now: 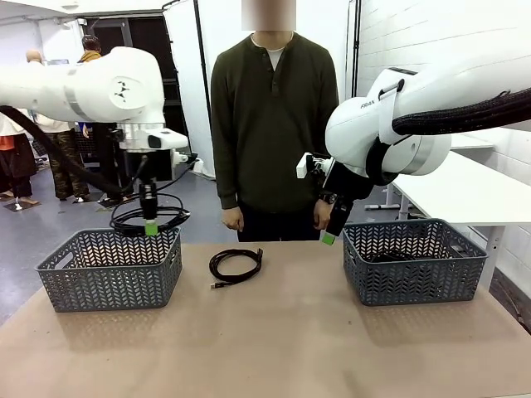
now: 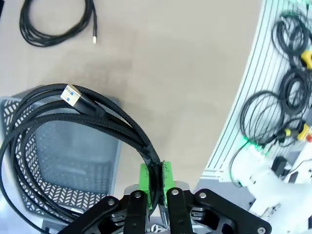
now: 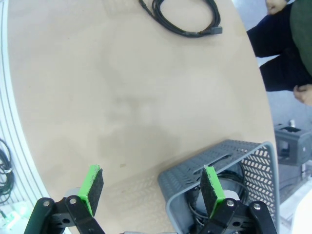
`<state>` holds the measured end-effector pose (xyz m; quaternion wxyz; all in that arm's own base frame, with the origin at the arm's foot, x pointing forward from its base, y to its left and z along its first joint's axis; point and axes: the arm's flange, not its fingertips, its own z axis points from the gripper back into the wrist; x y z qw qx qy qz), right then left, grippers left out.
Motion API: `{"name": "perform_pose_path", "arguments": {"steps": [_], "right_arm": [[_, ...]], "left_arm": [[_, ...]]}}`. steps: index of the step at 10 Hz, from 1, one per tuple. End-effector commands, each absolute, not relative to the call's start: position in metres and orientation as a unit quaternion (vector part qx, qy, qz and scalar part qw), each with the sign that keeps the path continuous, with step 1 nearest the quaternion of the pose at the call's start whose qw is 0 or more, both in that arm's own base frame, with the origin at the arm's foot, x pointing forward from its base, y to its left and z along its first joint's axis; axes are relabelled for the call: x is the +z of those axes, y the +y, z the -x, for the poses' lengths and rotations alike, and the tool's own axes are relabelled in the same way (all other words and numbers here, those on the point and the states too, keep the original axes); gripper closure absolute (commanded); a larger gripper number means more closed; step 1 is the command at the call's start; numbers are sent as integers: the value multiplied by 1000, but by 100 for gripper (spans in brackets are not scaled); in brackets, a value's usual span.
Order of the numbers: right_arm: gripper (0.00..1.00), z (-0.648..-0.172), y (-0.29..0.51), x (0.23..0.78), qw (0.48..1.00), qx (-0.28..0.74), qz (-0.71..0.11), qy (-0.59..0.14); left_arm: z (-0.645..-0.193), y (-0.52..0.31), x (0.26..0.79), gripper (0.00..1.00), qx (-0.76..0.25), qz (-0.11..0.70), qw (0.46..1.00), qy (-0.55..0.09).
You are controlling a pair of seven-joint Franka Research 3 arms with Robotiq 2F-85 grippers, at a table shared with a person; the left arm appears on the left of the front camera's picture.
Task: Organize the cables according to human instructions.
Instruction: Pick up a bundle of cables and place it in the basket indicated by the human.
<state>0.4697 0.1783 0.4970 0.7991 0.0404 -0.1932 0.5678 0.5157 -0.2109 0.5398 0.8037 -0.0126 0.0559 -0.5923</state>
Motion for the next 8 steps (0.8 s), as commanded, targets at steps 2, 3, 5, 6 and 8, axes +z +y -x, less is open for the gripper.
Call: {"name": "perform_pose_path", "arguments": {"steps": [2, 3, 5, 6, 8], "right_arm": [[0, -469, 178, 496, 800, 567, -40, -193], [0, -469, 178, 496, 800, 567, -40, -193], [0, -469, 178, 496, 800, 567, -40, -193], [0, -469, 178, 496, 800, 567, -40, -193], [0, -469, 178, 496, 800, 567, -40, -193]], "left_arm": [[-510, -162, 527, 100, -635, -12, 771, 51], [-514, -149, 525, 100, -646, -20, 761, 54], [-525, -128, 520, 100, -651, -24, 757, 51], [-530, -120, 516, 100, -651, -21, 757, 48], [-542, -106, 504, 100, -655, -11, 754, 43]]}}
